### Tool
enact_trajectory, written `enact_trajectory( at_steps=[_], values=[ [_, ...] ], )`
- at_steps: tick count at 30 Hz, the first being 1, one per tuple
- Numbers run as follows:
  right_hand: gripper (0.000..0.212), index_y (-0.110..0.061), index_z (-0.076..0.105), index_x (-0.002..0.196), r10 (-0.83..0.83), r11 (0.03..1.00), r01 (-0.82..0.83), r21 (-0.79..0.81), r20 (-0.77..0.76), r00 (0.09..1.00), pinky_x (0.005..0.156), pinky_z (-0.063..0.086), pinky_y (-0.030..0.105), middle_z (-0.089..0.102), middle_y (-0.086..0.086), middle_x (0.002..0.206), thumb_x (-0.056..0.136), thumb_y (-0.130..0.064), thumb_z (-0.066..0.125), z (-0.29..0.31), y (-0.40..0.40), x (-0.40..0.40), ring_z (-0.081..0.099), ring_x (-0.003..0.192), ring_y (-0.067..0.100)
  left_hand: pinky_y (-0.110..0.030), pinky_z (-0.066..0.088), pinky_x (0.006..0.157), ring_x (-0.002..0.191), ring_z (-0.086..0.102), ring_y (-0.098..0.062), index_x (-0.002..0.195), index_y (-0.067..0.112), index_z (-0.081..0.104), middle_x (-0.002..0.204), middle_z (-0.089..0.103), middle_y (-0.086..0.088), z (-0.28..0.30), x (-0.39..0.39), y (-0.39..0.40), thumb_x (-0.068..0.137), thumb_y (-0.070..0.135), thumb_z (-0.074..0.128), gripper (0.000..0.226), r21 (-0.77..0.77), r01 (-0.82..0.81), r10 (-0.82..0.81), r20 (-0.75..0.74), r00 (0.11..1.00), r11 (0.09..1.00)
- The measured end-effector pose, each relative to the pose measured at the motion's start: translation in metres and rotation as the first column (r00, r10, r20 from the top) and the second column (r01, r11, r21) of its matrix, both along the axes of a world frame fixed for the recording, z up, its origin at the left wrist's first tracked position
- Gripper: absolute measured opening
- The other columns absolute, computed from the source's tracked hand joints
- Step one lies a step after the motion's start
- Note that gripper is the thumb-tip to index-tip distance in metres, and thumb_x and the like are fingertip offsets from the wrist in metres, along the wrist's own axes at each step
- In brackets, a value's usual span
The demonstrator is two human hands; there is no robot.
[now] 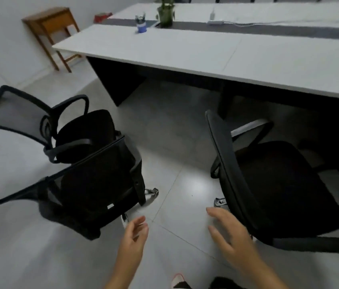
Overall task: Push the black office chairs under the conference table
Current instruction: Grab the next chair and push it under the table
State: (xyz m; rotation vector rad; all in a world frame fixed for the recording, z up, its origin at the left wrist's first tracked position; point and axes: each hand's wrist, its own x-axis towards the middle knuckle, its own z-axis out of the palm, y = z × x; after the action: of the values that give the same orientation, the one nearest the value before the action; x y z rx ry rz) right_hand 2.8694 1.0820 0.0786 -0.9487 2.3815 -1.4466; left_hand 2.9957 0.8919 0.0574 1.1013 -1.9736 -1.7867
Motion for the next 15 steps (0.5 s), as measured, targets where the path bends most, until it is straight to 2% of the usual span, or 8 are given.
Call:
enact_trajectory(
  at_steps=[2,3,4,6,8,10,12,15],
  values=[
    [0.032,-0.024,0.057,0.103,-0.193,0.981,0.195,-0.018,-0.244,0.950,0.096,0.034,0.006,0.057,-0.015,0.108,0.087,-0.047,0.042,0.000,-0.002,-0.009,0.044,0.110,-0.007,-0.010,0.044,0.071,0.091,0.053,-0.007,0.089,0.026,0.052,0.097,0.056,0.007,-0.004,-0.022,-0.009,0.088,-0.001,0.048,0.027,-0.001,0.072,-0.072,-0.002,0.997,0.997],
    [0.031,-0.020,0.057,0.103,-0.269,0.954,0.299,0.029,-0.359,0.894,0.095,0.040,0.016,0.058,-0.008,0.108,0.083,-0.041,0.047,-0.002,-0.005,-0.018,0.046,0.109,0.001,-0.006,0.045,0.067,0.089,0.053,-0.009,0.090,0.020,0.052,0.095,0.057,0.004,-0.005,-0.034,-0.010,0.087,-0.004,0.048,0.025,-0.001,0.102,-0.102,-0.004,0.995,0.995],
    [0.035,-0.016,0.058,0.103,-0.304,0.908,0.398,0.126,-0.453,0.838,0.088,0.047,0.027,0.062,0.001,0.108,0.076,-0.037,0.055,-0.006,-0.008,-0.027,0.049,0.107,0.012,-0.002,0.044,0.064,0.087,0.054,-0.011,0.092,0.015,0.052,0.094,0.056,0.002,-0.007,-0.046,-0.010,0.086,-0.007,0.048,0.024,0.001,0.133,-0.133,-0.007,0.991,0.991],
    [0.058,-0.006,0.062,0.103,-0.322,0.759,0.513,0.401,-0.454,0.831,0.066,0.055,0.041,0.067,0.015,0.099,0.054,-0.032,0.080,-0.019,-0.015,-0.046,0.062,0.092,0.029,0.001,0.042,0.062,0.089,0.054,-0.012,0.096,0.013,0.050,0.095,0.056,0.002,-0.005,-0.070,-0.005,0.086,-0.007,0.048,0.022,0.002,0.225,-0.225,-0.018,0.974,0.974],
    [0.075,0.001,0.066,0.097,-0.316,0.657,0.523,0.542,-0.432,0.845,0.047,0.054,0.033,0.069,0.016,0.083,0.031,-0.024,0.092,-0.036,-0.018,-0.059,0.067,0.066,0.029,0.001,0.042,0.065,0.095,0.053,-0.004,0.096,0.021,0.050,0.101,0.055,0.006,0.000,-0.094,0.002,0.087,-0.001,0.049,0.024,-0.028,0.329,-0.330,-0.034,0.943,0.944],
    [0.070,0.002,0.068,0.088,-0.319,0.627,0.548,0.553,-0.460,0.829,0.037,0.047,0.027,0.065,0.012,0.067,0.026,-0.020,0.093,-0.045,-0.017,-0.063,0.061,0.051,0.024,0.001,0.041,0.069,0.100,0.051,-0.001,0.095,0.032,0.048,0.105,0.052,0.011,0.002,-0.114,0.008,0.088,0.005,0.049,0.027,-0.086,0.430,-0.433,-0.027,0.901,0.899],
    [0.060,-0.001,0.069,0.076,-0.310,0.625,0.576,0.527,-0.510,0.803,0.034,0.042,0.022,0.060,0.006,0.057,0.025,-0.023,0.093,-0.049,-0.011,-0.064,0.055,0.044,0.018,-0.003,0.041,0.075,0.105,0.049,-0.002,0.094,0.038,0.044,0.107,0.048,0.016,0.005,-0.136,0.015,0.089,0.009,0.049,0.030,-0.191,0.512,-0.522,-0.004,0.853,0.838],
    [0.058,-0.008,0.070,0.070,-0.259,0.636,0.566,0.524,-0.547,0.796,0.035,0.040,0.018,0.057,0.001,0.053,0.022,-0.032,0.092,-0.053,0.007,-0.064,0.053,0.042,0.013,-0.015,0.037,0.093,0.107,0.043,-0.005,0.105,0.035,0.042,0.109,0.041,0.022,0.011,-0.175,0.024,0.088,0.027,0.048,0.020,-0.388,0.602,-0.638,0.045,0.769,0.698]
  ],
)
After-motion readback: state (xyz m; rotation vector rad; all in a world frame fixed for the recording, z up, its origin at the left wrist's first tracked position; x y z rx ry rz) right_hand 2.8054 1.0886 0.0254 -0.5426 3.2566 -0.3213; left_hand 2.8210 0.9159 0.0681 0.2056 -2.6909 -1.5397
